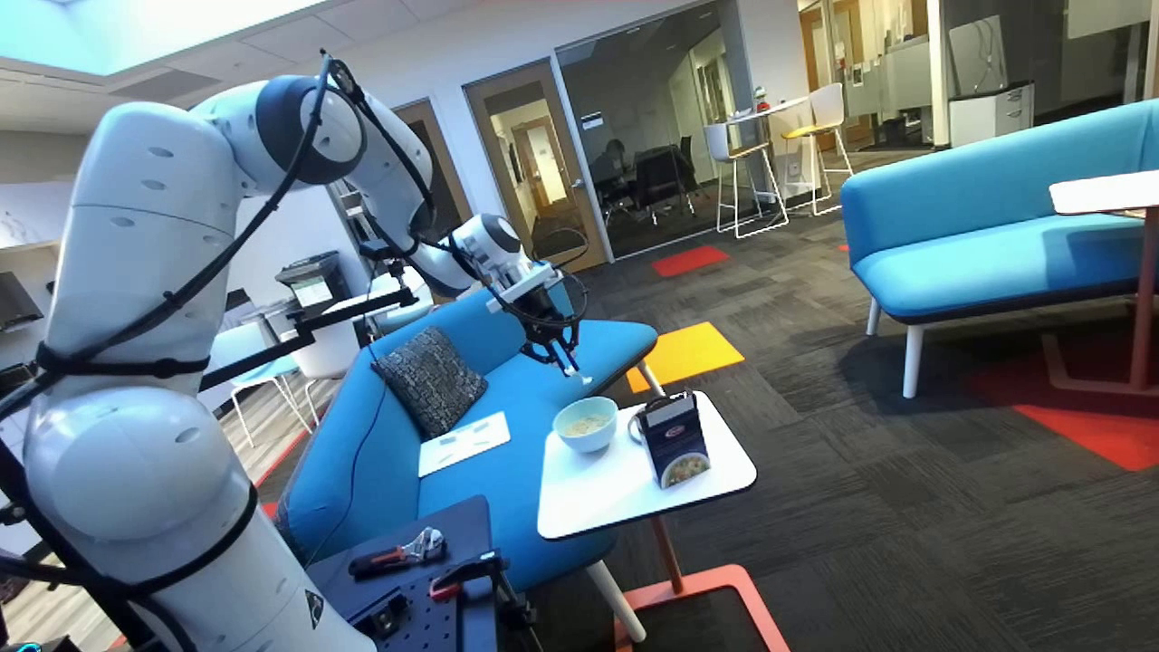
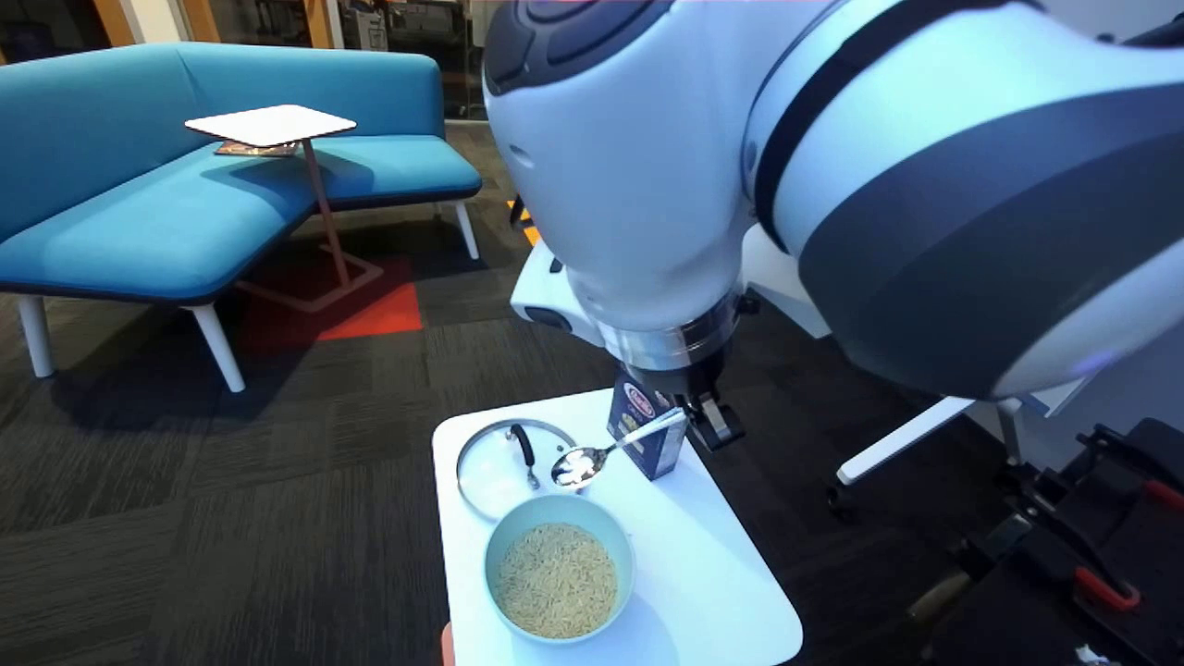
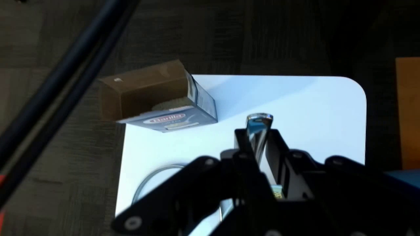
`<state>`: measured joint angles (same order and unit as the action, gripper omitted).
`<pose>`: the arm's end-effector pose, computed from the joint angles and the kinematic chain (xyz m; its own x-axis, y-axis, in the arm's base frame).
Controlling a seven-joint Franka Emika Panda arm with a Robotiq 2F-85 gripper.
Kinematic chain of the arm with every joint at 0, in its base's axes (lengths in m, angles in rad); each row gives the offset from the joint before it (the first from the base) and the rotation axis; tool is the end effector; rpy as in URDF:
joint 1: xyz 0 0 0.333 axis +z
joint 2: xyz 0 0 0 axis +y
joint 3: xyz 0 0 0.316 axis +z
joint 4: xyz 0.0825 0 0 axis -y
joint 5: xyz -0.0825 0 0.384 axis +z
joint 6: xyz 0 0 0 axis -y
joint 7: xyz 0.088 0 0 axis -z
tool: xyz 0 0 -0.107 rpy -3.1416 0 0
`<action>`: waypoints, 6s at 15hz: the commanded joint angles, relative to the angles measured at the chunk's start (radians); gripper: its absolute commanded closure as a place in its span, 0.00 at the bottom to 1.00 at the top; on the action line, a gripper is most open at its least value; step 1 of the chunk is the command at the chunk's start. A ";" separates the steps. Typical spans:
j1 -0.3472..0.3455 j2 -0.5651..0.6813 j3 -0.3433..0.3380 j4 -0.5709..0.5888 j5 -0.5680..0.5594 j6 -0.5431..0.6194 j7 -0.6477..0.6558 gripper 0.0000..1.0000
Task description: Pick up the spoon from the bowl and put it in the box
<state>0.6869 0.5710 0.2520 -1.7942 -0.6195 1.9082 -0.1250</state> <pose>0.4004 0.4624 0.2169 0.2172 0.8524 -0.4756 0.9640 -0.1106 0.2419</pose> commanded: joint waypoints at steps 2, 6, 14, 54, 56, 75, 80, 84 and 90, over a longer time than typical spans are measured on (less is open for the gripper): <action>0.035 -0.102 -0.010 -0.026 -0.043 -0.193 0.123 0.95; 0.034 -0.075 -0.009 0.044 -0.084 -0.384 0.163 0.95; -0.013 0.004 -0.007 0.113 -0.123 -0.525 0.158 0.82; 0.018 0.524 -0.032 0.635 -0.355 -0.746 -0.337 0.95; 0.022 0.547 -0.033 0.662 -0.355 -0.745 -0.335 0.95; -0.130 0.164 0.068 0.368 -0.191 -0.596 -0.145 0.00; -0.217 -0.037 0.117 0.163 -0.089 -0.462 -0.065 0.00; -0.249 -0.174 0.115 -0.015 -0.041 -0.334 -0.040 0.00; -0.242 -0.187 0.105 -0.067 -0.054 -0.268 -0.066 0.00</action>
<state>0.4397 0.3812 0.3615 -1.8670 -0.6749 1.6430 -0.1897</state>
